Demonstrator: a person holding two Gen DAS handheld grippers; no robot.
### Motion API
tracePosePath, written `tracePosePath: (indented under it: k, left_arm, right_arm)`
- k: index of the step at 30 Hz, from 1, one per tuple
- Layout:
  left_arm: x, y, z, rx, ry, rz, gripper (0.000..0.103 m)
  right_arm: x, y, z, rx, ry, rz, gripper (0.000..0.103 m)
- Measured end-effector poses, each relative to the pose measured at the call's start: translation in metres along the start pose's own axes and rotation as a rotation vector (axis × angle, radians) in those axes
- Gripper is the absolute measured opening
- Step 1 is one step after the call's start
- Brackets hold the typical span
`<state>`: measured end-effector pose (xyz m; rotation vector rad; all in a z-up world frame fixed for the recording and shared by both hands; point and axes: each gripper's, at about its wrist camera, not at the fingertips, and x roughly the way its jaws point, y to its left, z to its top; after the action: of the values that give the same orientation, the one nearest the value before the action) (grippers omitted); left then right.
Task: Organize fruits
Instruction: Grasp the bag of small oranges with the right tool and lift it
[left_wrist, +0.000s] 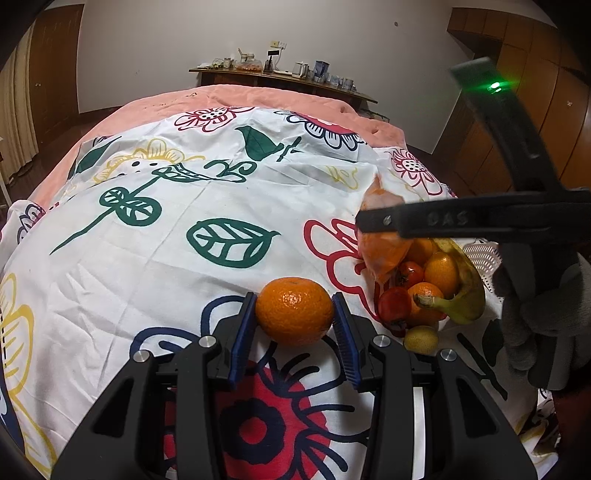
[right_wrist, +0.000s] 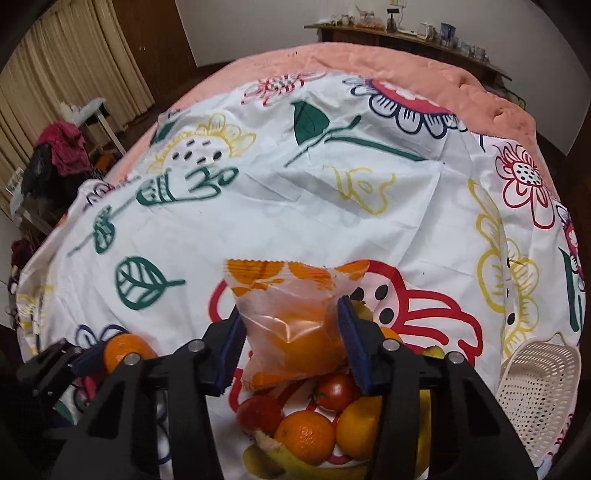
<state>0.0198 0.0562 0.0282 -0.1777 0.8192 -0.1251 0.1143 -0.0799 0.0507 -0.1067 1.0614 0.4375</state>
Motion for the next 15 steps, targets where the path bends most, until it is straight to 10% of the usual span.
tracePosePath:
  k: [15]
  left_arm:
    - [-0.001,0.001,0.0,-0.001,-0.003,0.0,0.042]
  right_arm:
    - [-0.029,0.009,0.003,0.032,-0.092,0.085,0.046]
